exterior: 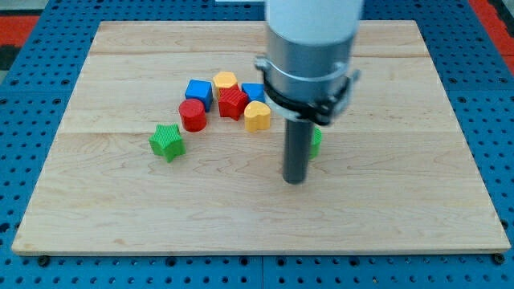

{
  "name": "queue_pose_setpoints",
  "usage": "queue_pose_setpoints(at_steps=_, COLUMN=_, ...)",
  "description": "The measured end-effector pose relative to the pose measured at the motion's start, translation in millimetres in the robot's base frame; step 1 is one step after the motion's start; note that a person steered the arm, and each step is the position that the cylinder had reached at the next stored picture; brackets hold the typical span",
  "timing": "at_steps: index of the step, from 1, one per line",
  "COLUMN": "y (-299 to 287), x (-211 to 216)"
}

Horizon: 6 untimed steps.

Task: Move the yellow heart to the top of the green circle

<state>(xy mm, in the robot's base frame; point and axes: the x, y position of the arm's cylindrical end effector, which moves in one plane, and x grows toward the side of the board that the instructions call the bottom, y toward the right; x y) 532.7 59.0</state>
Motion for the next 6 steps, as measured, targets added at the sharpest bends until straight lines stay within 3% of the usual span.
queue_pose_setpoints(at_steps=2, y=13, x=-56)
queue_pose_setpoints(at_steps=4, y=-84, x=-70)
queue_pose_setpoints(at_steps=5, y=-99, x=-66)
queue_pose_setpoints(at_steps=6, y=-85, x=-106)
